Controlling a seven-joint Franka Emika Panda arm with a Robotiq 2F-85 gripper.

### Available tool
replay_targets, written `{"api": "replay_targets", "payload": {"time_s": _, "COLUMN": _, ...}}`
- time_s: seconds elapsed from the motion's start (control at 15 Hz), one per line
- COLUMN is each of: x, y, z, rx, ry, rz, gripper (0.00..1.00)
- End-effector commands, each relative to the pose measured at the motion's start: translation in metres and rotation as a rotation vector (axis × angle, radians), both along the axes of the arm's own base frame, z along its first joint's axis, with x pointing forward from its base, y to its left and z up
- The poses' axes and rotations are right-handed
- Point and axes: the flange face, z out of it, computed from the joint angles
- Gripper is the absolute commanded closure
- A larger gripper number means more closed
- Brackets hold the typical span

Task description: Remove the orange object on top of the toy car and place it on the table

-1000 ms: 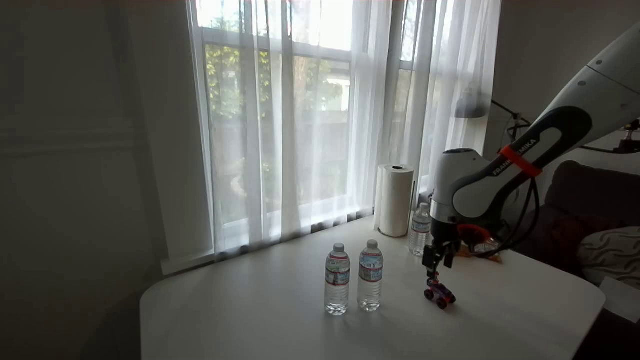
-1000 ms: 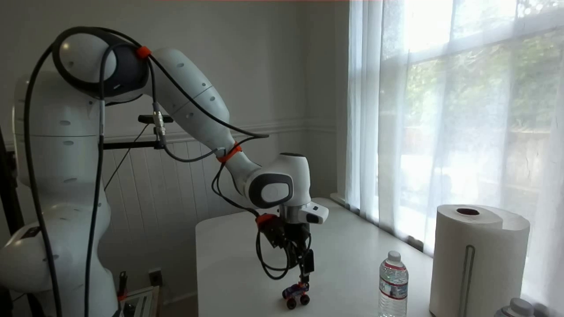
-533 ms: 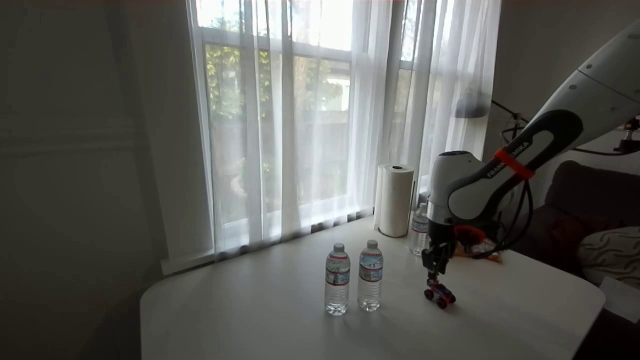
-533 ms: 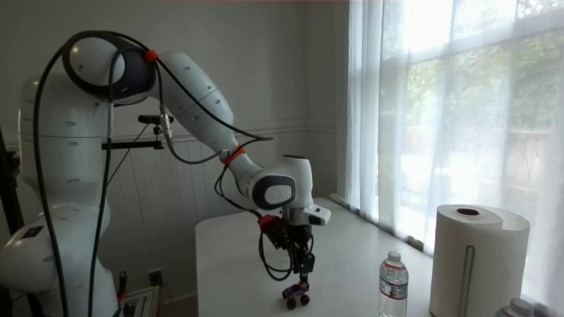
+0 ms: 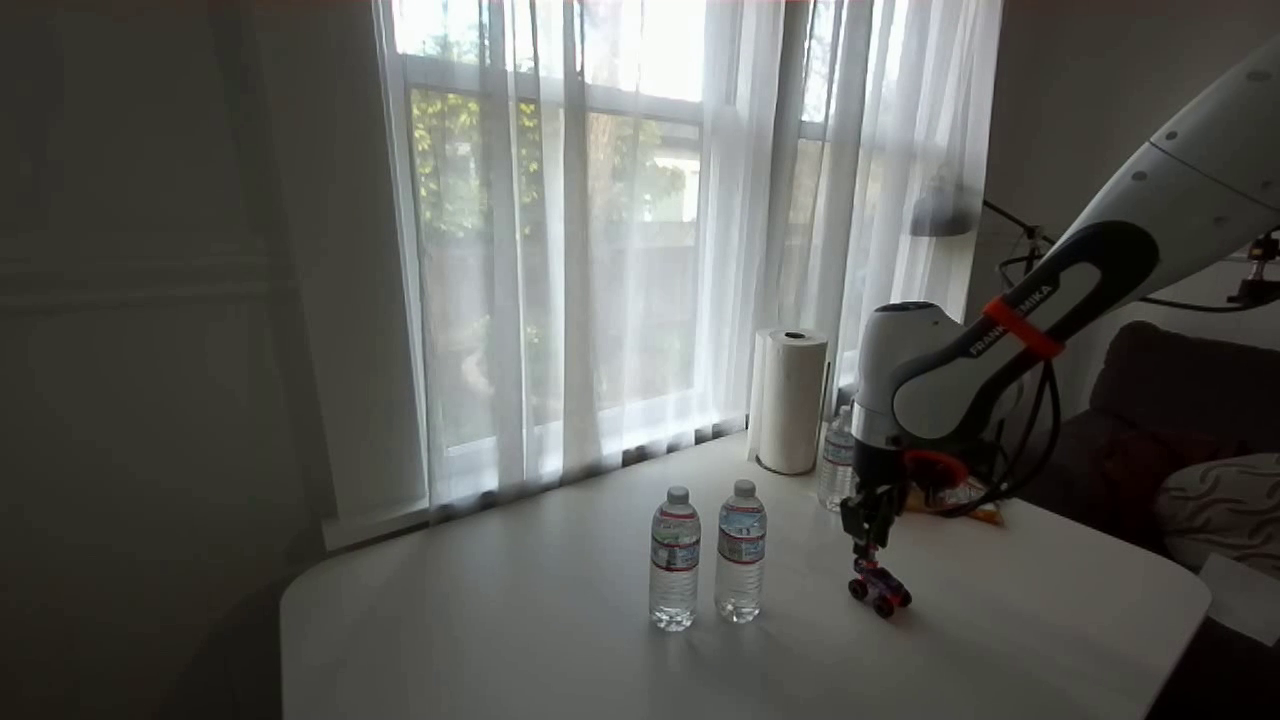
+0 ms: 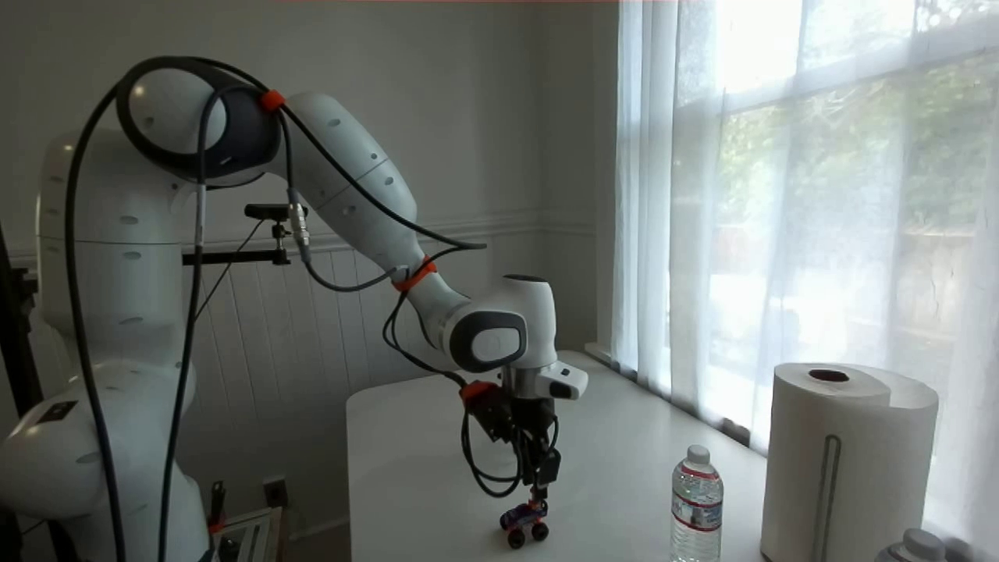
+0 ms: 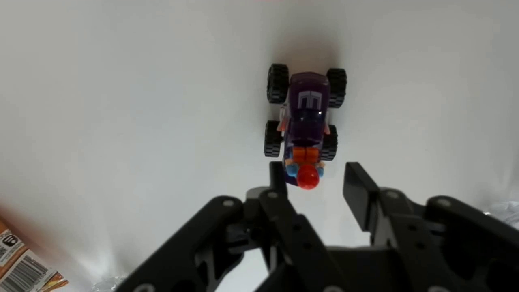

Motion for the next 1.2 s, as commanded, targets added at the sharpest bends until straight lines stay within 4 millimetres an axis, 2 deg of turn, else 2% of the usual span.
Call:
{"api": "replay_targets", "payload": {"time_s": 0.0, "x": 0.006, "y": 0.001, "z": 0.0, "rx": -0.004, "ry": -0.004, "rz": 0.005, "gripper": 0.66}}
{"api": "replay_targets", "payload": {"time_s": 0.07, "x": 0.006, "y": 0.001, "z": 0.0, "rx": -0.005, "ry": -0.004, "rz": 0.006, "gripper": 0.69}}
{"api": "replay_targets", "payload": {"time_s": 0.13, "x": 0.007, "y": 0.001, "z": 0.0, "rx": -0.005, "ry": -0.003, "rz": 0.007, "gripper": 0.87}}
{"api": "replay_targets", "payload": {"time_s": 0.33, "x": 0.008, "y": 0.0, "z": -0.002, "rx": -0.007, "ry": 0.001, "rz": 0.008, "gripper": 0.99}}
{"api": "replay_targets", "payload": {"time_s": 0.73, "x": 0.006, "y": -0.001, "z": 0.001, "rx": -0.006, "ry": 0.005, "rz": 0.012, "gripper": 0.97}}
{"api": "replay_targets", "payload": {"time_s": 1.13, "x": -0.009, "y": 0.0, "z": 0.015, "rx": 0.002, "ry": -0.005, "rz": 0.035, "gripper": 0.97}}
